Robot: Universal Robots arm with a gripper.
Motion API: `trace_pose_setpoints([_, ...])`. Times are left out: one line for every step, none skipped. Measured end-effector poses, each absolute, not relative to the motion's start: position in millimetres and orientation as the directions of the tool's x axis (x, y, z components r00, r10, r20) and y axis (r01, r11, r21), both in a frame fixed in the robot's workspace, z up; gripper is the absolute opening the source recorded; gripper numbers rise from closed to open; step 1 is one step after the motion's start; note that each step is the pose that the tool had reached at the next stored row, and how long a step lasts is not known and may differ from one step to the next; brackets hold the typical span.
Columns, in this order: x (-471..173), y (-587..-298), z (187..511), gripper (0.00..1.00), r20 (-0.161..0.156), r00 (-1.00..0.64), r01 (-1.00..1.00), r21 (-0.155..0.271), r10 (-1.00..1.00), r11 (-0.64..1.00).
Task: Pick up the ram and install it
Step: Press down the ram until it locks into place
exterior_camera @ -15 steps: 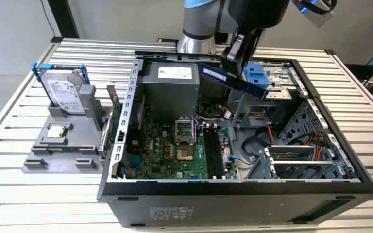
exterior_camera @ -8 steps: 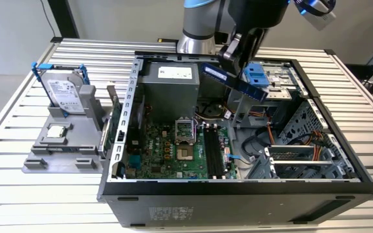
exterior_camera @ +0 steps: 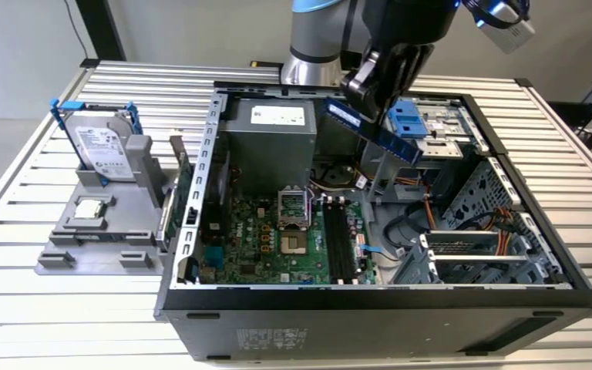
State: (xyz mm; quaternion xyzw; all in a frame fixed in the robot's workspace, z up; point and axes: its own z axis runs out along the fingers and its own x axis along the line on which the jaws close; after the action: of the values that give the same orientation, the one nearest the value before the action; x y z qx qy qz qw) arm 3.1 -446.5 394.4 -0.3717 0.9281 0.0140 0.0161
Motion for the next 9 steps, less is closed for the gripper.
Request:
trace_pose_setpoints([3.1, -446.5, 394.3, 0.0, -0.04, -0.732, -0.681, 0.014, -0.68, 0.732])
trace_pose_setpoints([3.0, -446.5, 394.4, 0.0, -0.04, -0.741, -0.671, 0.014, -0.67, 0.741])
trace_pose_setpoints([3.1, -446.5, 394.4, 0.0, -0.04, -0.75, -0.661, 0.014, -0.66, 0.75])
trace_pose_setpoints([3.1, -446.5, 394.4, 0.0, -0.04, -0.759, -0.651, 0.014, -0.65, 0.759])
trace_pose_setpoints([3.1, -446.5, 394.3, 0.0, -0.04, -0.767, -0.641, 0.013, -0.64, 0.767])
trace_pose_setpoints([3.0, -446.5, 394.4, 0.0, -0.039, -0.776, -0.631, 0.013, -0.63, 0.776])
trace_pose_setpoints([3.0, -446.5, 394.3, 0.0, -0.039, -0.784, -0.62, 0.013, -0.62, 0.784])
trace_pose_setpoints([3.1, -446.5, 394.4, 0.0, -0.039, -0.792, -0.61, 0.013, -0.609, 0.792])
trace_pose_setpoints([3.1, -446.5, 394.3, 0.0, -0.039, -0.8, -0.6, 0.013, -0.599, 0.8])
